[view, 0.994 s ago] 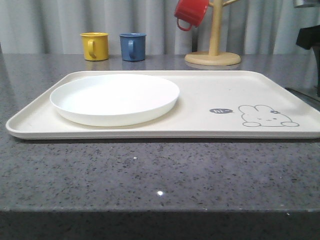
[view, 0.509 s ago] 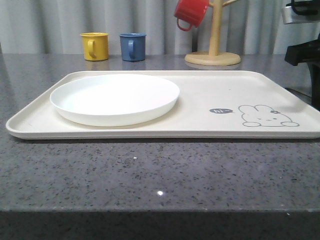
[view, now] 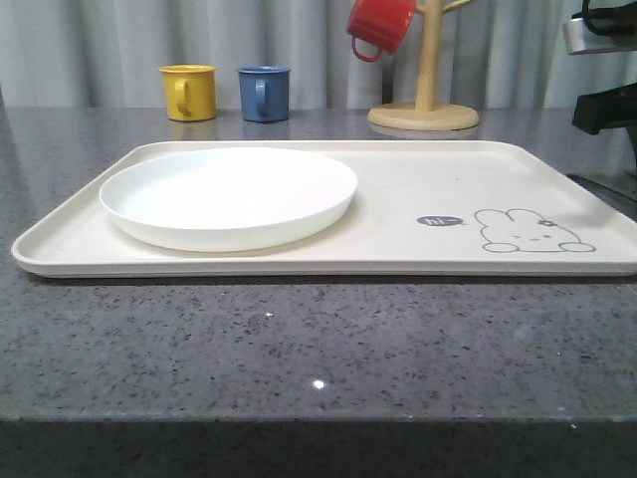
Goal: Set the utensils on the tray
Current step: 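Move the right gripper over the fork and grasp it, then carry the fork with the right gripper onto the tray beside the plate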
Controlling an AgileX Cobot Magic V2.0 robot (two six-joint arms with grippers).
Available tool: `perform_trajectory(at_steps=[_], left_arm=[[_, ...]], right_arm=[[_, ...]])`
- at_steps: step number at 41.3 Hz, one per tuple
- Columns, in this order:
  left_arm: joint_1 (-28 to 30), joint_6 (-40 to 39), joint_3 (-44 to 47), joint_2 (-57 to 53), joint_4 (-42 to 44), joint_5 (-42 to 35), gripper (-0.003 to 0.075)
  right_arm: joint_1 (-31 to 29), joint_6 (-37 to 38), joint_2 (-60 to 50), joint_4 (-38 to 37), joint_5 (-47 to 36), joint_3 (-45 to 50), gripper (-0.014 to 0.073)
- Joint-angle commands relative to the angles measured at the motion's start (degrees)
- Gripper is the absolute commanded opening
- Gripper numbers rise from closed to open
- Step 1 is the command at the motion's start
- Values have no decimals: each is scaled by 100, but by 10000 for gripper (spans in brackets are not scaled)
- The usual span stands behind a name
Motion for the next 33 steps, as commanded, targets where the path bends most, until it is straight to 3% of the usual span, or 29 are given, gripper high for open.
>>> perform_trajectory(at_steps=[1, 24, 33], left_arm=[[-35, -52, -141, 46, -13, -421, 313], [-35, -52, -141, 46, -13, -421, 313], [-35, -52, -141, 46, -13, -421, 313]], right_arm=[[-1, -17, -216, 10, -32, -188, 77], [-1, -17, -885, 26, -20, -188, 67], [201, -17, -1175, 632, 298, -331, 67]])
